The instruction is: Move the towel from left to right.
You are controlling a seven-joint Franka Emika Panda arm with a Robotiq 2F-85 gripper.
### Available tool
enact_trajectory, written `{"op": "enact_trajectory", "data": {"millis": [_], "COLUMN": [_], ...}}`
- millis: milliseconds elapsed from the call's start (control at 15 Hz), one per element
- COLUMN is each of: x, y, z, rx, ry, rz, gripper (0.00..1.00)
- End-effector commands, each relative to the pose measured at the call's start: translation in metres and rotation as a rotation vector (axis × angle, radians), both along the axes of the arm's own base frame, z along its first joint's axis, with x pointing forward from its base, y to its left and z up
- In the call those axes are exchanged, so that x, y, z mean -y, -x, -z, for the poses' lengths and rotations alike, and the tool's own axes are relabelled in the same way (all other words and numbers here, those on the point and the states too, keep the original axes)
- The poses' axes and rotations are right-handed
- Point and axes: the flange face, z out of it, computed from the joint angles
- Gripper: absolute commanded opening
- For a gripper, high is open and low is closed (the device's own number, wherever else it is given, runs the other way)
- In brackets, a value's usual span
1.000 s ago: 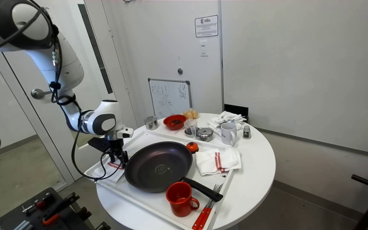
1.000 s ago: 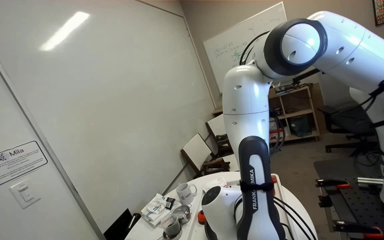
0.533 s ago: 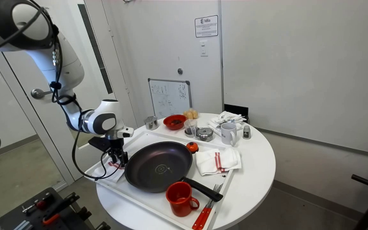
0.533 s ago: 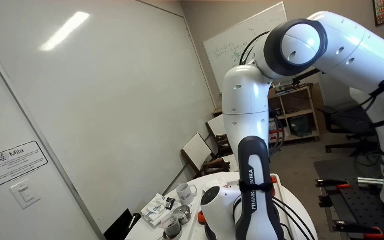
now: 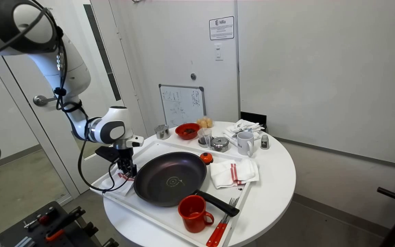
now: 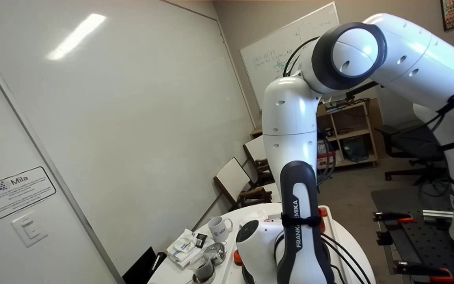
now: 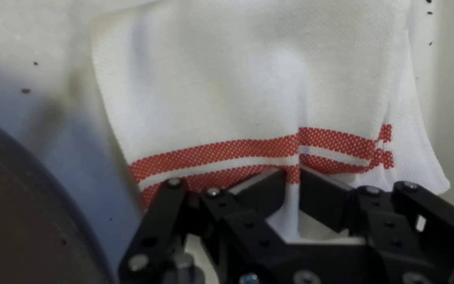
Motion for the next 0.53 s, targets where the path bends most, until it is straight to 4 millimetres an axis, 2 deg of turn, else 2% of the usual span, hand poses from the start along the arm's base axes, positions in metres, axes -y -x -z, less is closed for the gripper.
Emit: {"op": "enact_trajectory", "data": {"millis": [0,400,467], "x": [-0.0022,-0.0016,-0.002], "y": [-0.0035,-0.0026,-0.0021], "z": [0.0079,0.0051,0.0066], "rx": [-0.006,-0.003,-0.011], "ry": [-0.004,-0.004,-0.006], "rz": [0.009,0.015,0.016], "gripper": [0.0,0.0,0.25]}}
